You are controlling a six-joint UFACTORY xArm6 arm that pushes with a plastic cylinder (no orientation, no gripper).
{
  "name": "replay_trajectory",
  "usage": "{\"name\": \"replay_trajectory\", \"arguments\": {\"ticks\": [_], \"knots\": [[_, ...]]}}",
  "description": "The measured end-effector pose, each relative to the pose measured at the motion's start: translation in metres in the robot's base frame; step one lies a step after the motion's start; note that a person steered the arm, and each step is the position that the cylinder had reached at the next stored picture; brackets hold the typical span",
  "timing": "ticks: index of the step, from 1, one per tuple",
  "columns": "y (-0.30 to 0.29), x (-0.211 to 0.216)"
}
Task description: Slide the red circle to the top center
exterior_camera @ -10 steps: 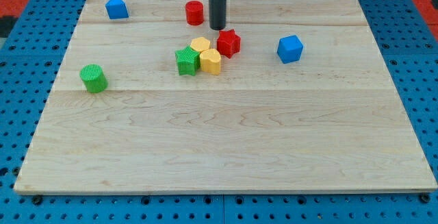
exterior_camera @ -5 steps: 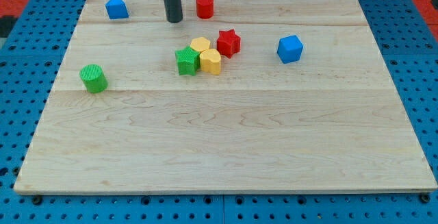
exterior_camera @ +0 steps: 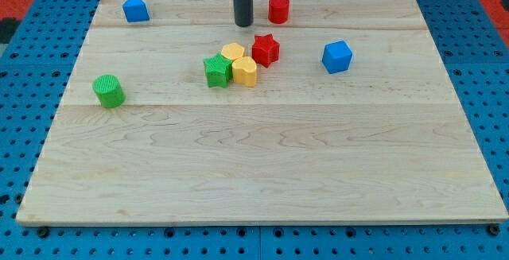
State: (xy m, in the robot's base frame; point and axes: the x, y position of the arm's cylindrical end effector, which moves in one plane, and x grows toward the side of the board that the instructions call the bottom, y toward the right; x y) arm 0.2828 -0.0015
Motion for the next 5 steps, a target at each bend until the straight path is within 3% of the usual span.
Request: {"name": "replay_trajectory", "arguments": {"ticks": [2,5], "knots": [[0.072,-0.027],[0.041,-0.041]]}}
